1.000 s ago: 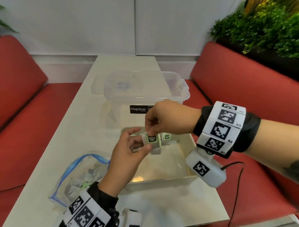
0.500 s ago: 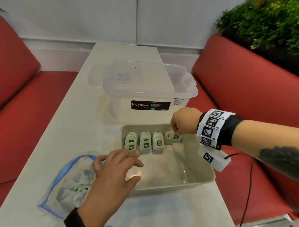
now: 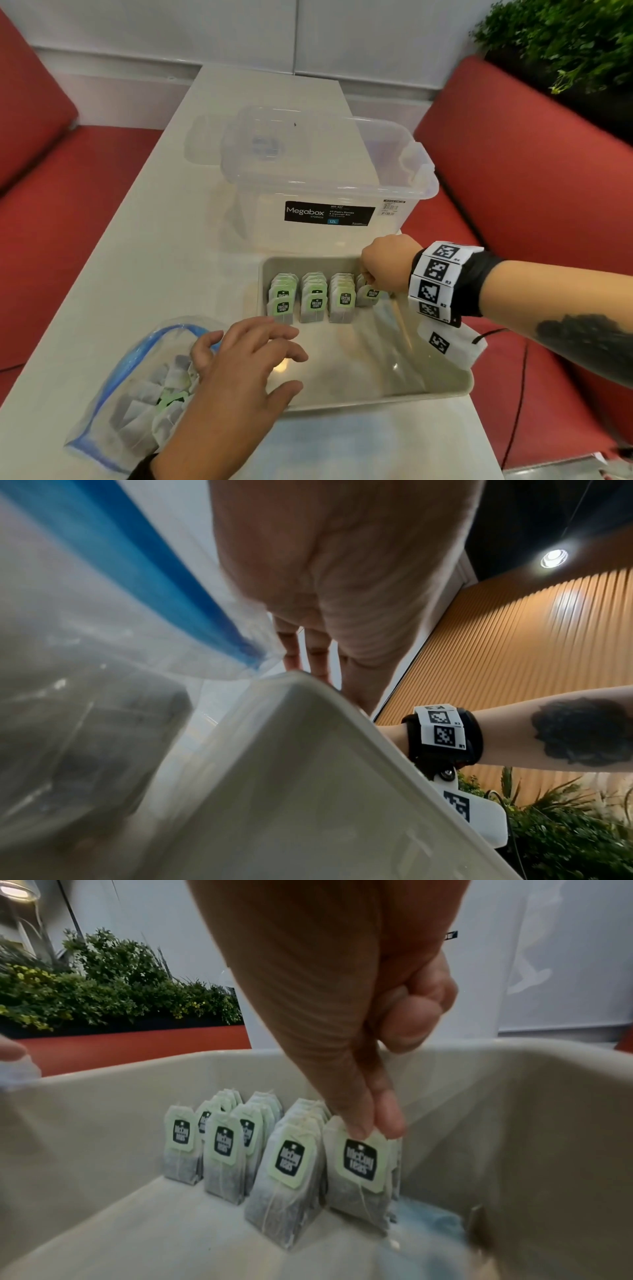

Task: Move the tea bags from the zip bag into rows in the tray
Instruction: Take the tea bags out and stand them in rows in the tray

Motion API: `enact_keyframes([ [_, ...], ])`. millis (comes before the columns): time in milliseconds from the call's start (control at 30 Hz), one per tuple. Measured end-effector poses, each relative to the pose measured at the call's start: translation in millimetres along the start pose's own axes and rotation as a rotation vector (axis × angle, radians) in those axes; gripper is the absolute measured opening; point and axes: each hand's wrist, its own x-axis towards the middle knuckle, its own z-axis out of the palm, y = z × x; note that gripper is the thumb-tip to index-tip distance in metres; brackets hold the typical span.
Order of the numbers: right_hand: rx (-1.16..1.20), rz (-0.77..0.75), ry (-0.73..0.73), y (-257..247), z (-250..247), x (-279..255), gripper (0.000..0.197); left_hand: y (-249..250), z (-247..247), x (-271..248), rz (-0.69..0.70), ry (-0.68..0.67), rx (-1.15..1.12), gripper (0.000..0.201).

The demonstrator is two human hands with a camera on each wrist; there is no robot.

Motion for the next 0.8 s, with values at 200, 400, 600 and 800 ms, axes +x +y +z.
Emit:
enact_keyframes([
  [200, -0.034, 0.030, -0.002, -2.4, 1.7, 0.8, 0.017, -0.9, 1.1, -0.1, -0.014, 0.000, -0.049, 0.027],
  [400, -0.060, 0.041, 0.003, -6.5, 0.0, -0.6, 0.017, -2.4, 0.6, 0.1, -0.021, -0.019, -0.088, 0.027],
  [600, -0.090, 0.056, 0.026, -10.6, 0.0, -2.7, 0.016, -2.6, -1.3, -1.0, -0.017, -0.018, -0.094, 0.026],
  [800, -0.094, 0.108, 0.038, -12.3, -1.7, -4.1, 0.014, -2.4, -2.4, -2.2, -0.021, -0.026, -0.103, 0.024],
])
